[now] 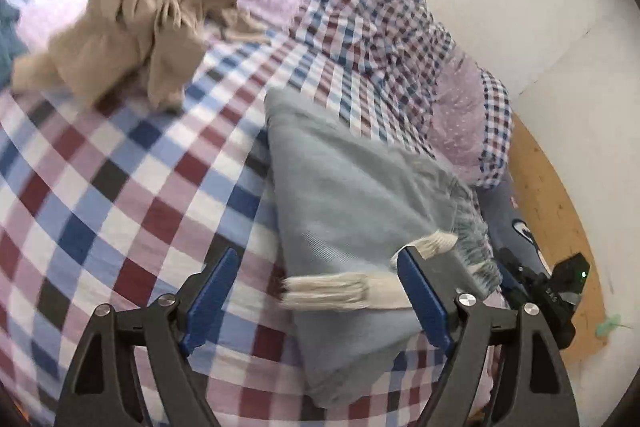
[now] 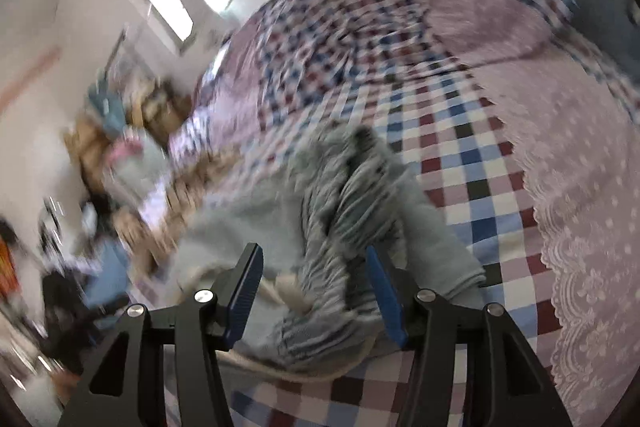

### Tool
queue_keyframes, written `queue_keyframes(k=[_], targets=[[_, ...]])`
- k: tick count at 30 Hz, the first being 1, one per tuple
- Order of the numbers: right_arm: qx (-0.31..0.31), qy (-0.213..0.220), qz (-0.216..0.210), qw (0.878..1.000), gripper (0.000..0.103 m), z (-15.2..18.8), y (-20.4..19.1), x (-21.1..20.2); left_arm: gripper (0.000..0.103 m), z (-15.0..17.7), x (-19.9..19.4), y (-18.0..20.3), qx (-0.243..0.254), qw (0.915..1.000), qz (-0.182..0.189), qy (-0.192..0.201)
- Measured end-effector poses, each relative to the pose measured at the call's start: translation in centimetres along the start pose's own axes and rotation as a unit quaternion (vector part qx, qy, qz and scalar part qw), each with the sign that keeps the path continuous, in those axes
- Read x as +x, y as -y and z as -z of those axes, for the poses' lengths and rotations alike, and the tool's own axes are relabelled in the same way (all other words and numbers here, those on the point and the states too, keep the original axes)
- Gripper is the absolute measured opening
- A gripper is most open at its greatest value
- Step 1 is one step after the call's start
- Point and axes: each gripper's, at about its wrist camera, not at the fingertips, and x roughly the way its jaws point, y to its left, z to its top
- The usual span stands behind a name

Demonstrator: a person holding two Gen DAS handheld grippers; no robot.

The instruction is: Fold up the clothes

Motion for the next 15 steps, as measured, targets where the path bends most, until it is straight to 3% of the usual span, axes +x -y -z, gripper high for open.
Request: queue_keyframes(k=[1, 2, 3, 4, 5, 9, 12, 15], targets=[[-0.017, -0.011, 0.014, 1.000, 0.055, 0.3, -0.5, 0.5, 0.085, 0.1, 0.3, -0.9, -0.008, 0.9999, 0.010, -0.006], [-0.033, -0.022, 0.028, 0.999, 0.052, 0.7, -0.9, 1.0, 0.077, 0.6, 0.8, -0.8, 0.001, 0.9997, 0.012, -0.020], [-0.047, -0.030, 0.042, 0.998, 0.048, 1.0, -1.3, 1.5, 0.058, 1.1, 1.4, -0.4, 0.012, 0.9993, 0.012, -0.035], [-0.058, -0.035, 0.054, 0.996, 0.026, 1.3, -1.5, 1.7, 0.050, 1.3, 1.4, -0.2, 0.017, 0.9991, 0.016, -0.035], [-0.066, -0.035, 0.060, 0.995, 0.020, 1.4, -1.7, 1.8, 0.047, 1.4, 1.5, 0.0, 0.022, 0.9990, 0.020, -0.033], [-0.081, 0.010, 0.077, 0.994, 0.014, 0.7, -2.1, 0.2, 0.019, 1.8, 0.7, 0.8, 0.056, 0.9975, 0.037, -0.022], [-0.070, 0.058, 0.103, 0.991, 0.013, -0.2, -1.6, -1.6, 0.015, 2.8, -0.6, 2.4, 0.110, 0.9928, 0.047, -0.016], [-0.029, 0.047, 0.119, 0.991, 0.016, -0.1, 0.6, -0.8, 0.020, 4.3, 0.0, 3.6, 0.173, 0.9841, 0.006, -0.039]])
